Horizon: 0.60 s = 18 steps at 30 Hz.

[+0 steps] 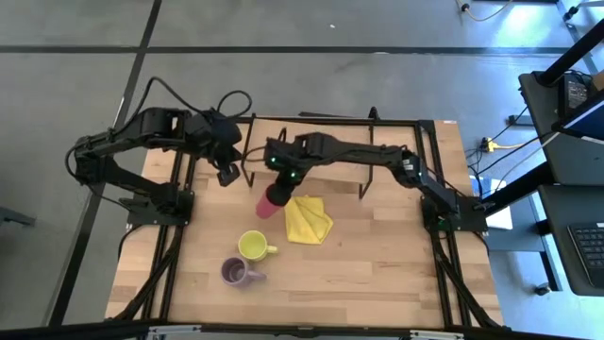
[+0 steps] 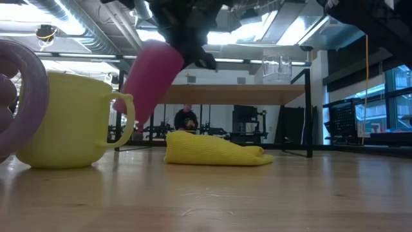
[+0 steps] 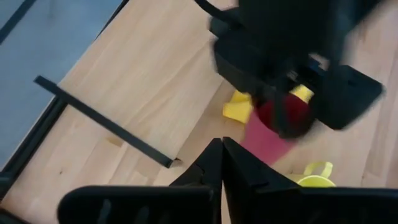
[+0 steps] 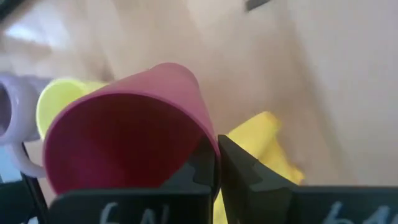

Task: Stack small to large cups/mugs on shelf
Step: Put the pink cup to the left on the shelf

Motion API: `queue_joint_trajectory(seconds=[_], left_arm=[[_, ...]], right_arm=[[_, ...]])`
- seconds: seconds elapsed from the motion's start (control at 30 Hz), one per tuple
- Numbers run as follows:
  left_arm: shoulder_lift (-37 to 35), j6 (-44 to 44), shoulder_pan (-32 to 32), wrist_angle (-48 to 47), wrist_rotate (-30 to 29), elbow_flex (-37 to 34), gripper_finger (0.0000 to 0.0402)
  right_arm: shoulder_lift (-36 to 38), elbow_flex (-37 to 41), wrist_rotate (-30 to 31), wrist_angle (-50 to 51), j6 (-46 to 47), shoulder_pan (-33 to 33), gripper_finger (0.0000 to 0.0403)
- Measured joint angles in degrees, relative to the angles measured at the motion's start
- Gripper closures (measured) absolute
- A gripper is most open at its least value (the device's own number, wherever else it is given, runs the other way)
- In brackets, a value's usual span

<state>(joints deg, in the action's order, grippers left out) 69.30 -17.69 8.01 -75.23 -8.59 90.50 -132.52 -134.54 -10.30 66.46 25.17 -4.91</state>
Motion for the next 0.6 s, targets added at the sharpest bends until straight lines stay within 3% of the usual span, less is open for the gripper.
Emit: queue_joint_trajectory(seconds=[0.4, 0.6], left_arm=[[0.1, -7.7, -6.8, 2.8, -2.2, -9.9, 0.0399], [0.0, -8.8, -9.2, 6.7, -2.2, -10.6, 0.0397]], right_arm=[[-1.3, -0.1, 4.3, -1.8, 0.0, 2.2, 0.0384], [-2.3, 0.0, 4.3, 0.0, 0.3, 3.0, 0.0386]])
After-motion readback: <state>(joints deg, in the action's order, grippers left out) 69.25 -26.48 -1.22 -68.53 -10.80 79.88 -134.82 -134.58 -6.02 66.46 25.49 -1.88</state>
